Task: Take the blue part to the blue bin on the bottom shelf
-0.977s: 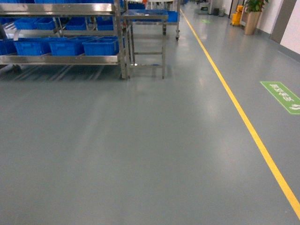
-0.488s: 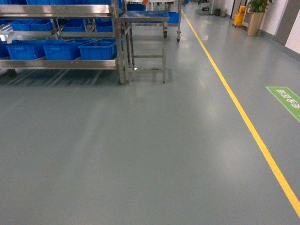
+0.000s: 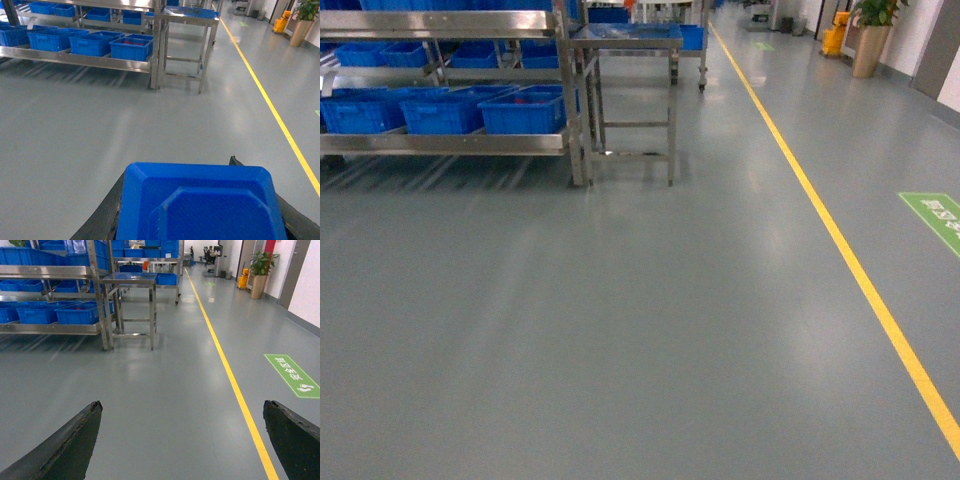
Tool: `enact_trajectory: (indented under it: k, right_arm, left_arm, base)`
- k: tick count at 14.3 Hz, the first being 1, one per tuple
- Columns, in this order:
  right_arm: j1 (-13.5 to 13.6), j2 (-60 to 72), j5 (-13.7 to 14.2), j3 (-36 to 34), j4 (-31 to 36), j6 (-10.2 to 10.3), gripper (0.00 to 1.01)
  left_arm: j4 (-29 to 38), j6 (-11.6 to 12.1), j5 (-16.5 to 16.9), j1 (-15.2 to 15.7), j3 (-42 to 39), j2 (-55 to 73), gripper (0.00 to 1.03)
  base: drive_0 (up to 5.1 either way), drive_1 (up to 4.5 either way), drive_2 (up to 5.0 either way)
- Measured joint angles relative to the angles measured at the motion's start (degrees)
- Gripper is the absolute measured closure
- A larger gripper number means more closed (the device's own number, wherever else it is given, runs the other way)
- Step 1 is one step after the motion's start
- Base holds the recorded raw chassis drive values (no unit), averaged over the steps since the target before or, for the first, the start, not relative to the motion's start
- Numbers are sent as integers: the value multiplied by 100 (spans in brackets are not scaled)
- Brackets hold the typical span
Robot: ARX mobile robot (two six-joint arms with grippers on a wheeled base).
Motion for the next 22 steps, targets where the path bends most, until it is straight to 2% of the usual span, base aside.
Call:
enact_trajectory:
  k: [22]
  right_arm:
    - [0, 0, 2, 0, 0, 0, 3]
  left_arm:
    - [17, 0, 0, 0, 0, 0, 59]
  base:
    - [8, 428, -411]
